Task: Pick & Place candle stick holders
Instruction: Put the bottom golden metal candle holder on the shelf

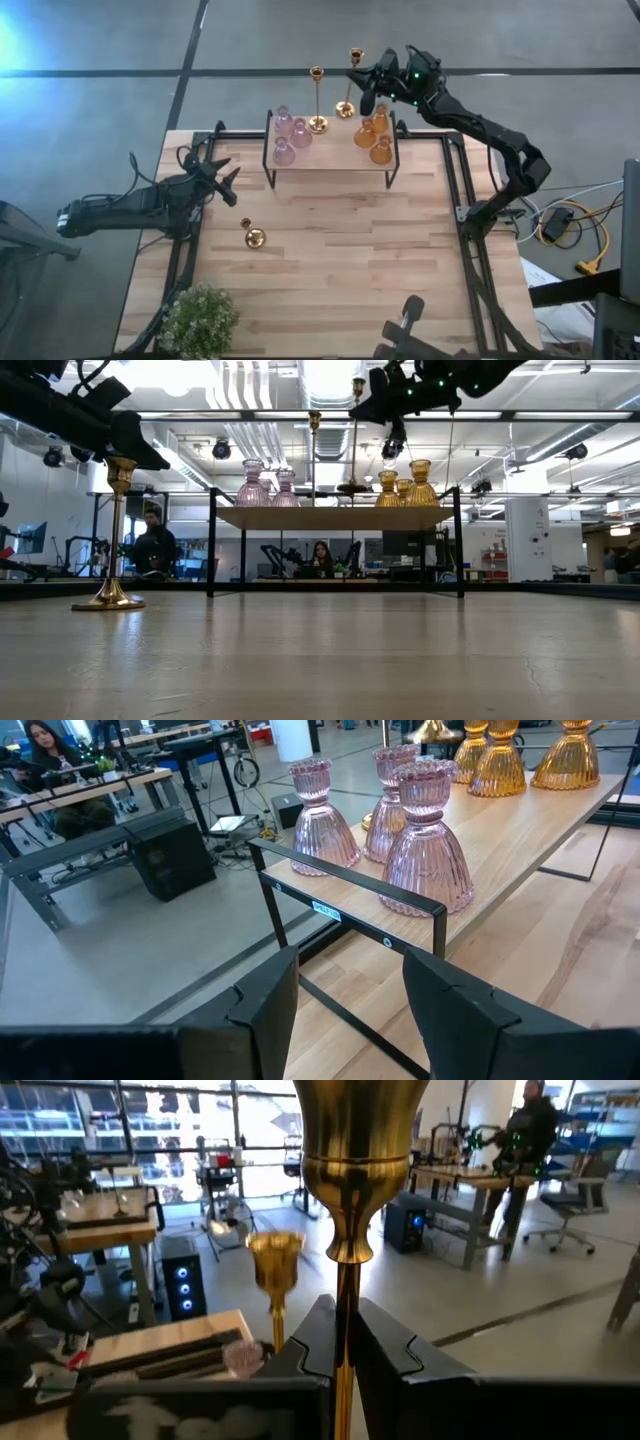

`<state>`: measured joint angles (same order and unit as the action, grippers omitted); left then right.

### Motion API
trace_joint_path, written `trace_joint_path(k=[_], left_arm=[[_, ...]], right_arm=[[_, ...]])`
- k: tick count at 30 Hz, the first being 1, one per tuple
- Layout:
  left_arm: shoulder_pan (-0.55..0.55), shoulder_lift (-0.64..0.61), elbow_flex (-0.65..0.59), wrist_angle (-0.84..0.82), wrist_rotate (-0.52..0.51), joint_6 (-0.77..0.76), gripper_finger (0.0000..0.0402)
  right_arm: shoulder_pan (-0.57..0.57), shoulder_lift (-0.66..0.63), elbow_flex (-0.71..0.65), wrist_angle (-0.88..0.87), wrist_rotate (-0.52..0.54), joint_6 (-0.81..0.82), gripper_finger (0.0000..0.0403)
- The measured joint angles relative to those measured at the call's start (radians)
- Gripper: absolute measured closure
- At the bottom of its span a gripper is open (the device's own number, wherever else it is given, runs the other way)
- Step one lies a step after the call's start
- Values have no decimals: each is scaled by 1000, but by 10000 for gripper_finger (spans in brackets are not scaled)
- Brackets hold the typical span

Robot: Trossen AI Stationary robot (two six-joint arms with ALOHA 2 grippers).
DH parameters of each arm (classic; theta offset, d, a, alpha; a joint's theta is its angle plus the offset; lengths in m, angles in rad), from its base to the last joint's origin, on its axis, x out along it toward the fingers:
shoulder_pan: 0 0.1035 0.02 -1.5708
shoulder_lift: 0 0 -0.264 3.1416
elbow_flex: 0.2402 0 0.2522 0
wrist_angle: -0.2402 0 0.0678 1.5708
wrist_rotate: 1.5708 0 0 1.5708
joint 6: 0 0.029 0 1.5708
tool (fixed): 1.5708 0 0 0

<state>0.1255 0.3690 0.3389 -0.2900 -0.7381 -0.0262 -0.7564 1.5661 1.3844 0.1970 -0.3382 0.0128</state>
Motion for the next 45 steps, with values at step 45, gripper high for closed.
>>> trace_joint_path(k=[45], left_arm=[[0, 0, 0, 0, 0, 0, 216]], right_arm=[[-17, 66, -89, 15, 6, 14, 392]])
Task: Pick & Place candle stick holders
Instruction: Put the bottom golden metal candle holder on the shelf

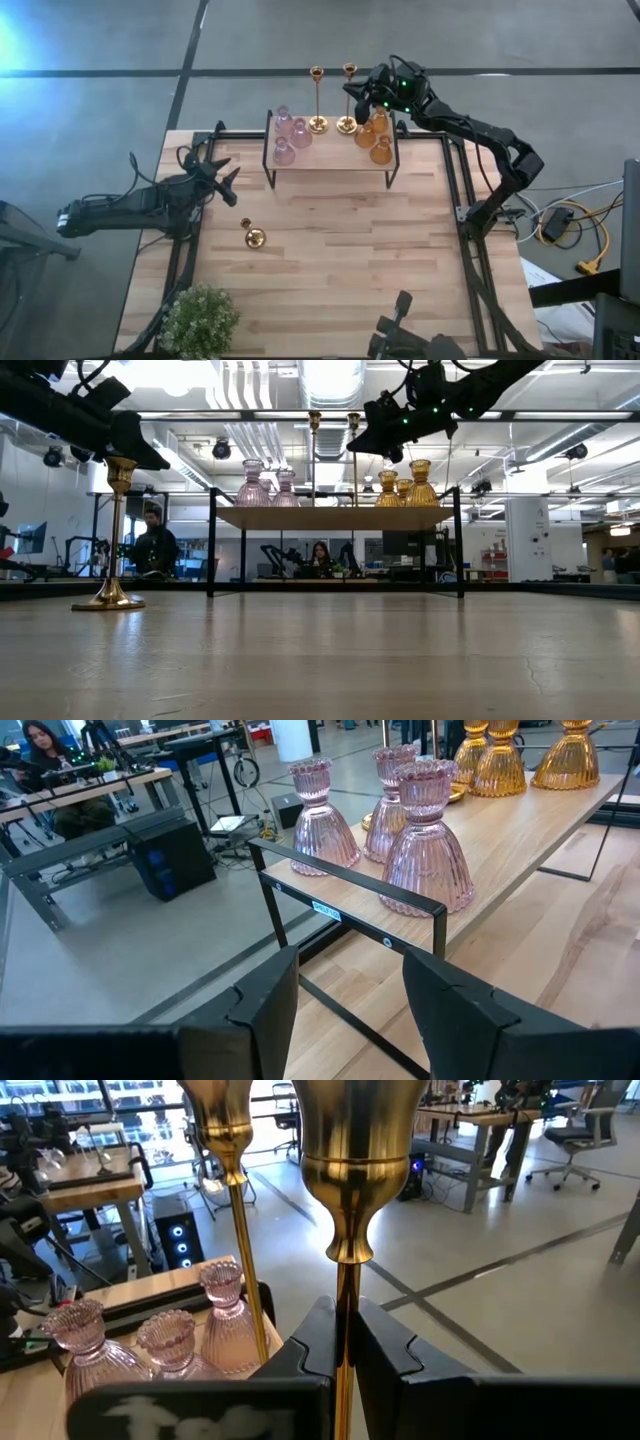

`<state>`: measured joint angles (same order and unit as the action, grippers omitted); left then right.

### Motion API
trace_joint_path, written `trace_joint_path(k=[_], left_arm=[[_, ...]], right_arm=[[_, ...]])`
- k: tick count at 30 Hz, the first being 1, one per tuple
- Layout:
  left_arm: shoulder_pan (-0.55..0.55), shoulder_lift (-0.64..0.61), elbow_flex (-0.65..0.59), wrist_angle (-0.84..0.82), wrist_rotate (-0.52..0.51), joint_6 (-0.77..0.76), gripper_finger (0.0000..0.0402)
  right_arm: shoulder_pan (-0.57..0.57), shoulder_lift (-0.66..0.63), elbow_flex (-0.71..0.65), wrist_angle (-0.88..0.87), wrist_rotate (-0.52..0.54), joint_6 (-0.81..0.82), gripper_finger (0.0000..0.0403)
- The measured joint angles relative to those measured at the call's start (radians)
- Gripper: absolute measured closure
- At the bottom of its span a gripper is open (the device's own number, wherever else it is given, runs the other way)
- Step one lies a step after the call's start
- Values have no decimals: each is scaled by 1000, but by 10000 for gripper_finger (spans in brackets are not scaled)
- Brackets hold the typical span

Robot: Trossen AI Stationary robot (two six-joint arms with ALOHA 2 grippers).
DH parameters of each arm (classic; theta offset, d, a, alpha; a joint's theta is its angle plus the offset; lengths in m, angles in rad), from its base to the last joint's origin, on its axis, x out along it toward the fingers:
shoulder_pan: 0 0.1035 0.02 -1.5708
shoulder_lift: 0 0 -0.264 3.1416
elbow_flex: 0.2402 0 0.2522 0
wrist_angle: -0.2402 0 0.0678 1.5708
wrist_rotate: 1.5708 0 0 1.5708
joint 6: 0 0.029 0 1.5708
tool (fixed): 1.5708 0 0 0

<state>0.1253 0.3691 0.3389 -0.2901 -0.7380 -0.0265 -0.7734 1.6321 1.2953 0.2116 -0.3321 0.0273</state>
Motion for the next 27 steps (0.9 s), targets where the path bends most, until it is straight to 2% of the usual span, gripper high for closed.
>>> trace_joint_path(k=[20, 27], left_arm=[[0, 0, 0, 0, 0, 0, 215], [0, 0, 0, 0, 0, 0, 215]], right_arm=[[0, 2, -13, -47, 0, -9, 347], [1, 2, -13, -44, 0, -27, 312]])
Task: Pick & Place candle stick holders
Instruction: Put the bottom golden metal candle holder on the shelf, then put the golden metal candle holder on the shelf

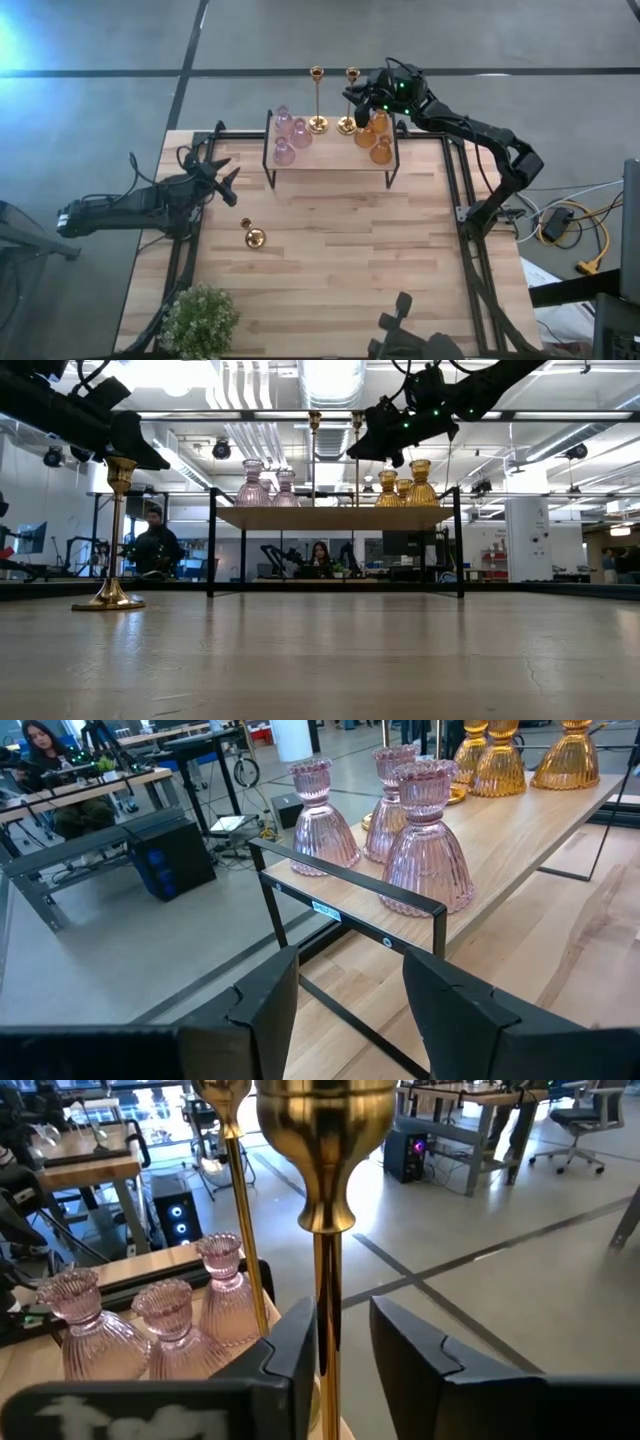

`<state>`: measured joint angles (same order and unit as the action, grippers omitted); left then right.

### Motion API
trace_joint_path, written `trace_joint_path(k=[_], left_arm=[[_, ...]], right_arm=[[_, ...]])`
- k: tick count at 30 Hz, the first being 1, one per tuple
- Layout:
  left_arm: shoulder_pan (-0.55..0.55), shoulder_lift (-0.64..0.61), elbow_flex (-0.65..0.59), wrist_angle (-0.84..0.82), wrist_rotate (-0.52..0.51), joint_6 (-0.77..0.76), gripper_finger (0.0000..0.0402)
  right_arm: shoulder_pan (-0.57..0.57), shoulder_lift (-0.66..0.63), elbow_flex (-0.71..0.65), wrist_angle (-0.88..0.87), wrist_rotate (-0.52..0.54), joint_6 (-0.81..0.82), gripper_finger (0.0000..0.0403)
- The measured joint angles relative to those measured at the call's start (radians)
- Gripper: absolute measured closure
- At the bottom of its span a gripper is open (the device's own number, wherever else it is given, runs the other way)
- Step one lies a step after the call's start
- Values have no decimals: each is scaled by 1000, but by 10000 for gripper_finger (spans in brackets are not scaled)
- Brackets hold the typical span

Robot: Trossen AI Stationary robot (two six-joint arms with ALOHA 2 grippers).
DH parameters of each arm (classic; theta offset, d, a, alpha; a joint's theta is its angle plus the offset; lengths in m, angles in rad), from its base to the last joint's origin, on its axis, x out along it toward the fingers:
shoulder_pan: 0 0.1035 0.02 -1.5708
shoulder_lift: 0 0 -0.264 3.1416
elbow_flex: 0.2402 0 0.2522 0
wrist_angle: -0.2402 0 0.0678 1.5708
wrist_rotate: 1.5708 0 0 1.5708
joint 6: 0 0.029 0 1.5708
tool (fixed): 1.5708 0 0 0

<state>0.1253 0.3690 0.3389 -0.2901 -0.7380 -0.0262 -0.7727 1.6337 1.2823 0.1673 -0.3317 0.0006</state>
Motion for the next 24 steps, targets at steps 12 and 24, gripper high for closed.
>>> trace_joint_path(k=[12, 24], left_arm=[[0, 0, 0, 0, 0, 0, 215], [0, 0, 0, 0, 0, 0, 216]], right_arm=[[-1, -20, 0, -40, 0, -9, 243], [-11, -144, 1, -227, 2, -56, 232]])
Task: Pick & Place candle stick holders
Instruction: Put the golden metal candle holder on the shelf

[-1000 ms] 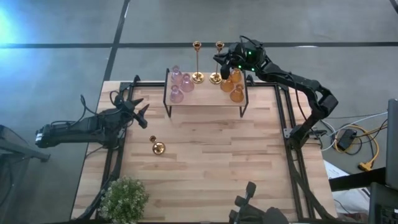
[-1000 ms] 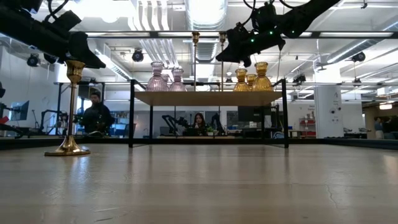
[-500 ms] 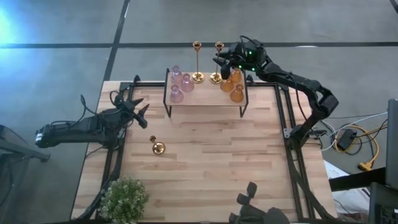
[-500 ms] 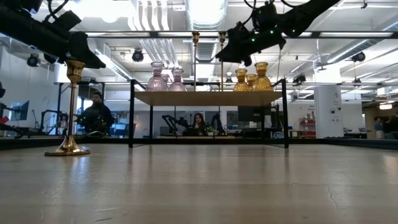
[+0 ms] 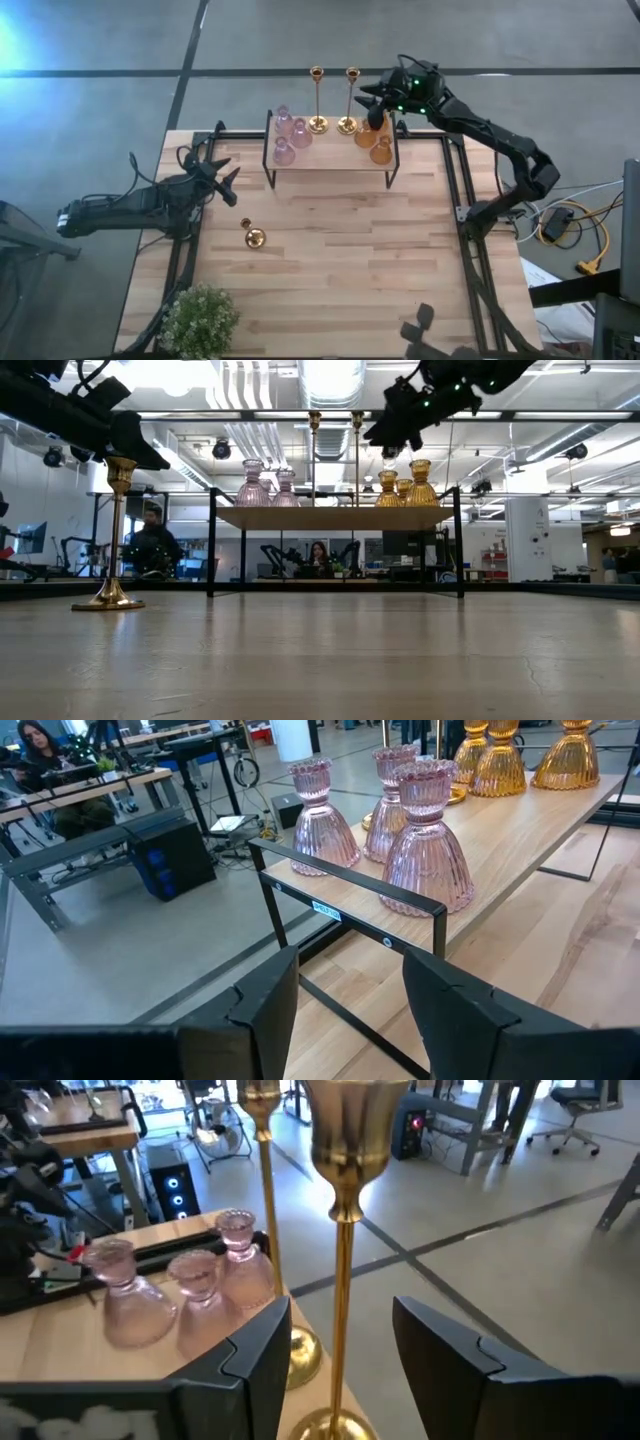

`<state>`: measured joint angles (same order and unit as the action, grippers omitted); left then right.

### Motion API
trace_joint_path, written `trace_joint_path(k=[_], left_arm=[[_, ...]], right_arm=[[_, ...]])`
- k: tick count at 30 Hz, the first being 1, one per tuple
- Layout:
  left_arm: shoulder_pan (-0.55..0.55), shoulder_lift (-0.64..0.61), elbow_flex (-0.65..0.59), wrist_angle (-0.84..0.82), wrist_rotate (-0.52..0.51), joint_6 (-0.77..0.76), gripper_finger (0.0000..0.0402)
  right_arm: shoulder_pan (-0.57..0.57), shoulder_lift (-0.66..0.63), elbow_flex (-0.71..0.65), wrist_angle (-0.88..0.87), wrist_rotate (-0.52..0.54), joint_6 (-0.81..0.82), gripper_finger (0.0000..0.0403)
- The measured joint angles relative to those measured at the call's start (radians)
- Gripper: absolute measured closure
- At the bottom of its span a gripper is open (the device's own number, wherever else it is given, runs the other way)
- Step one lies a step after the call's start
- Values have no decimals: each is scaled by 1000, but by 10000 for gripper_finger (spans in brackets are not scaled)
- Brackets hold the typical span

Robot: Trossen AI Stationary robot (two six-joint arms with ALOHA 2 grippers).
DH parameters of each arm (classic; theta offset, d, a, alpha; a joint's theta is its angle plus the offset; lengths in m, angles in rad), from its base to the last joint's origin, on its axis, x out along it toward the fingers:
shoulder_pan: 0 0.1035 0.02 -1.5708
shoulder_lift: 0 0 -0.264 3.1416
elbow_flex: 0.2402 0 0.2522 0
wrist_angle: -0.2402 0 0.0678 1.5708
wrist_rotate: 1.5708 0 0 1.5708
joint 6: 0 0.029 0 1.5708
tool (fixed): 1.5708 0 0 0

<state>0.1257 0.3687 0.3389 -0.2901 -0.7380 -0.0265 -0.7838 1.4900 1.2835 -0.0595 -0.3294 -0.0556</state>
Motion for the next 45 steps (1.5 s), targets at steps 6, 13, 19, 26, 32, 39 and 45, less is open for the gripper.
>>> trace_joint_path(k=[6, 13, 19, 26, 32, 39, 45], left_arm=[[0, 0, 0, 0, 0, 0, 215], [0, 0, 0, 0, 0, 0, 215], [0, 0, 0, 0, 0, 0, 215], [0, 0, 0, 0, 0, 0, 215], [0, 0, 0, 0, 0, 0, 216], [0, 0, 0, 0, 0, 0, 216], [0, 0, 0, 0, 0, 0, 215]], right_arm=[[-2, -136, 0, -191, 52, -26, 230], [26, -351, 1, -354, -71, 112, 259], [256, -465, 1, -335, -180, 168, 358], [535, -504, 2, -111, -285, 236, 394], [617, -463, 2, -99, -81, 212, 395], [614, -317, 1, -75, 118, 208, 395], [623, -189, 19, 2, 174, 266, 395]])
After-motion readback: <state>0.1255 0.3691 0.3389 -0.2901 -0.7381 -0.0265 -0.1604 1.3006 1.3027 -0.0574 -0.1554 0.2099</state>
